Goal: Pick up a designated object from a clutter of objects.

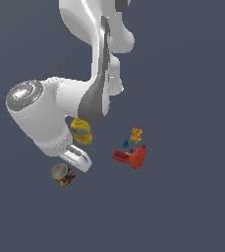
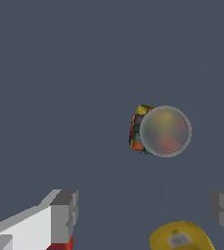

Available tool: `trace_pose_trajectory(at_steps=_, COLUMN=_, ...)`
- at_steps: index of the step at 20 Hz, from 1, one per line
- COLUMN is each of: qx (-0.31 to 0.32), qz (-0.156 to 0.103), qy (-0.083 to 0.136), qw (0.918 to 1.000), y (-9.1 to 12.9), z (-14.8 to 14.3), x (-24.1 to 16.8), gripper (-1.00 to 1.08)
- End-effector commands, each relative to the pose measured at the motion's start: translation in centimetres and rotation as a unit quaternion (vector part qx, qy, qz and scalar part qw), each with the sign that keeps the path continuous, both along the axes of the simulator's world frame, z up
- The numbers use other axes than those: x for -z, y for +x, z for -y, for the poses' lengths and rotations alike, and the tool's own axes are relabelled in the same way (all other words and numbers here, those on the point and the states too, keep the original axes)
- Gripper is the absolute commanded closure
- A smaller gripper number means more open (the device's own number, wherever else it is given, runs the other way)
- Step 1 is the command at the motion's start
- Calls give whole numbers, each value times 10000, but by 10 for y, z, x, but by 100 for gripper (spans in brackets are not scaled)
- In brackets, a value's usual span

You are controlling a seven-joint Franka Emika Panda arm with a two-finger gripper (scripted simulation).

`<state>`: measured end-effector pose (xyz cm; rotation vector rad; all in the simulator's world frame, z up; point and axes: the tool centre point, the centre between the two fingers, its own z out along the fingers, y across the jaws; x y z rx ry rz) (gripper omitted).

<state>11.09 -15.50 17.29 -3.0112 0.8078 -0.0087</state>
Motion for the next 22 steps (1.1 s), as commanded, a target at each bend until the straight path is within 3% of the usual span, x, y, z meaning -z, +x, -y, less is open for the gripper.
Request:
trace_pose_trajectory(at_steps=1, qx=225, qz=-15, qy=-25, qw=9997, y=5, z=17, x=18, gripper=-92)
trace_pose_trajectory(at_steps=10, qx=692, qz=-59, qy=-92, qw=9975, y=10, z=53, x=59, gripper=-92)
trace_pose_trajectory(at_steps=22, qx=749, qz=-70, qy=-101, qw=9971, y=10, z=58, x=80, gripper=-92)
